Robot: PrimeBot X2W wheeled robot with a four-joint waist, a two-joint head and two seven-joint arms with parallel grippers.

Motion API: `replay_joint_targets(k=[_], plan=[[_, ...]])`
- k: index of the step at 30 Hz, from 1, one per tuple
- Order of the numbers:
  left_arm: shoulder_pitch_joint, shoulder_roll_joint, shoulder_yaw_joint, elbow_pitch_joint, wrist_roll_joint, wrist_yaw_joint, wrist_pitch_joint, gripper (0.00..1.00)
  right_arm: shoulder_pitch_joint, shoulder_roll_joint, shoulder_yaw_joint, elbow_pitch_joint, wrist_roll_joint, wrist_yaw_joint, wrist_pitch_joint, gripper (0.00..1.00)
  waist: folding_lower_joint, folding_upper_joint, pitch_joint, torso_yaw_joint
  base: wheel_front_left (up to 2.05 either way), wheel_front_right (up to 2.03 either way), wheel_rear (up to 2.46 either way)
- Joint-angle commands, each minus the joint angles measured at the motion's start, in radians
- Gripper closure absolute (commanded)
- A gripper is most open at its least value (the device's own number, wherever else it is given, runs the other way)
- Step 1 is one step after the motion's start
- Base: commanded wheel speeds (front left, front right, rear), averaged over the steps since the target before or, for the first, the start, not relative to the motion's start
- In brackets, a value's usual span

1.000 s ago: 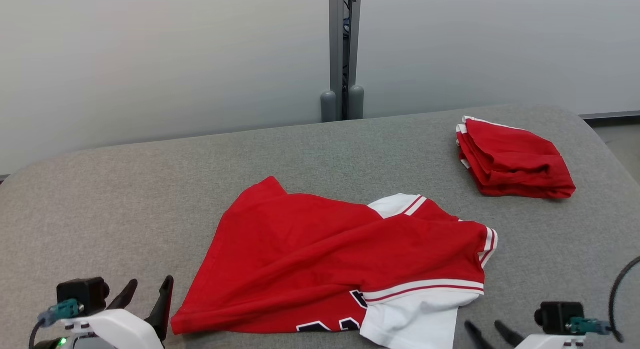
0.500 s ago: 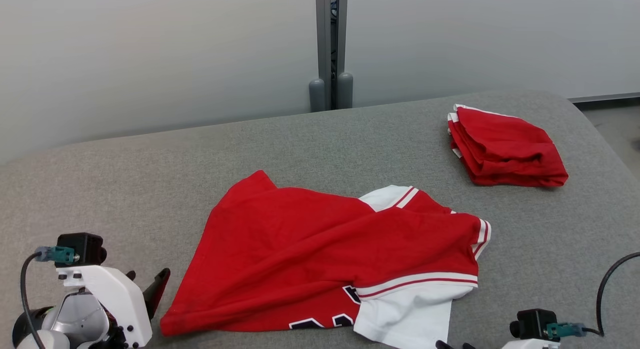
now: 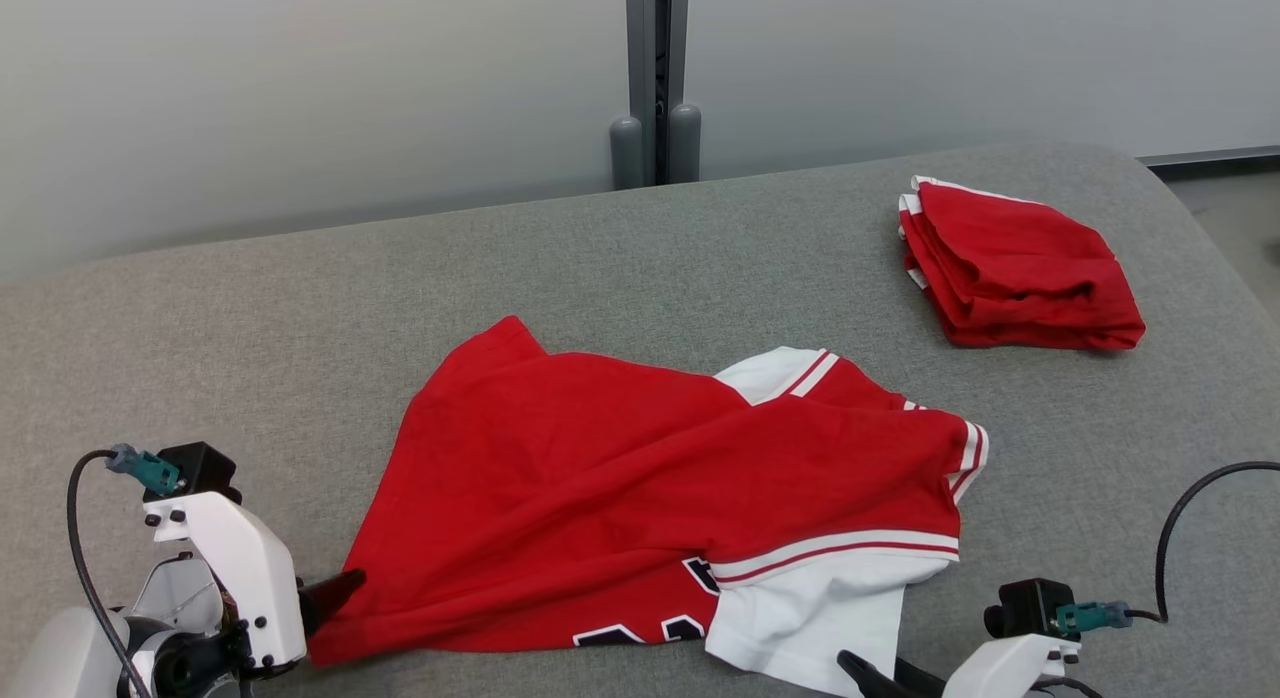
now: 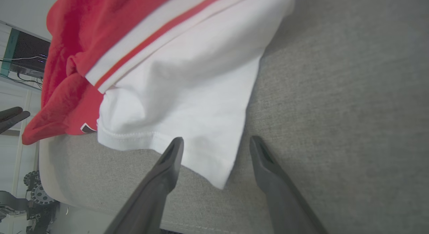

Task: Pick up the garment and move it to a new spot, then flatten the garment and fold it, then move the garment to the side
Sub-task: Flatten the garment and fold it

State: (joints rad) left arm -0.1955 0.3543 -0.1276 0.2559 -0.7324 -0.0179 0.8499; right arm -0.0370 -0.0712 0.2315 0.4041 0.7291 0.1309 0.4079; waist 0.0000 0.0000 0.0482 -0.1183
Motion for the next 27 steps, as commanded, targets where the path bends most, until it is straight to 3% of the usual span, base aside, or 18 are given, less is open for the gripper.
replay_joint_targets(k=[1, 12, 14, 15, 16, 17, 18, 19, 20, 21, 27], plan=[[-0.031, 0.002, -0.001, 0.028, -0.023, -0.008, 0.038, 0.0, -0.013, 0.003, 0.018, 0.029, 0.013, 0.0, 0.009, 0.0, 0.0, 0.0, 0.006, -0.003, 0.0, 0.0, 0.0], [-0.067, 0.006, -0.016, 0.127, -0.094, -0.009, 0.183, 0.0, -0.05, 0.005, 0.106, 0.068, 0.071, 0.0, -0.008, 0.0, 0.0, 0.0, 0.027, -0.011, 0.0, 0.0, 0.0], [-0.068, 0.006, -0.013, 0.13, -0.099, -0.005, 0.187, 0.0, -0.058, 0.002, 0.121, 0.073, 0.08, 0.0, -0.016, 0.11, 0.0, 0.0, 0.029, -0.012, 0.0, 0.0, 0.0], [-0.071, 0.005, -0.01, 0.134, -0.099, -0.002, 0.181, 0.0, -0.061, 0.0, 0.129, 0.076, 0.084, 0.0, -0.02, 0.26, 0.0, 0.0, 0.031, -0.012, 0.0, 0.0, 0.0], [-0.075, 0.002, -0.007, 0.138, -0.102, 0.001, 0.179, 0.0, -0.065, -0.003, 0.135, 0.079, 0.088, 0.0, -0.023, 0.53, 0.0, 0.0, 0.032, -0.013, 0.0, 0.0, 0.0], [-0.077, -0.003, -0.004, 0.143, -0.109, 0.001, 0.18, 0.0, -0.067, -0.005, 0.139, 0.082, 0.091, 0.0, -0.029, 0.59, 0.0, 0.0, 0.033, -0.013, 0.0, 0.0, 0.0], [-0.078, -0.008, -0.001, 0.15, -0.118, 0.002, 0.185, 0.09, -0.069, -0.009, 0.143, 0.085, 0.094, 0.0, -0.034, 0.59, 0.0, 0.0, 0.033, -0.014, 0.0, 0.0, 0.0], [-0.078, -0.011, 0.002, 0.157, -0.126, 0.002, 0.188, 0.39, -0.074, -0.015, 0.149, 0.088, 0.097, 0.0, -0.042, 0.79, 0.0, 0.0, 0.033, -0.015, 0.0, 0.0, 0.0], [-0.078, -0.01, 0.003, 0.161, -0.131, -0.001, 0.194, 0.8, -0.078, -0.018, 0.154, 0.091, 0.101, 0.0, -0.047, 0.91, 0.0, 0.0, 0.033, -0.017, 0.0, 0.0, 0.0], [-0.076, -0.009, 0.001, 0.165, -0.134, -0.005, 0.198, 1.0, -0.082, -0.021, 0.16, 0.093, 0.103, 0.0, -0.054, 1.0, 0.0, 0.0, 0.033, -0.018, 0.0, 0.0, 0.0], [-0.084, -0.007, 0.013, 0.156, -0.144, -0.026, 0.167, 1.0, -0.092, -0.046, 0.183, 0.1, 0.129, 0.0, -0.096, 1.0, 0.0, 0.0, 0.023, -0.019, 0.0, 0.0, 0.0]])
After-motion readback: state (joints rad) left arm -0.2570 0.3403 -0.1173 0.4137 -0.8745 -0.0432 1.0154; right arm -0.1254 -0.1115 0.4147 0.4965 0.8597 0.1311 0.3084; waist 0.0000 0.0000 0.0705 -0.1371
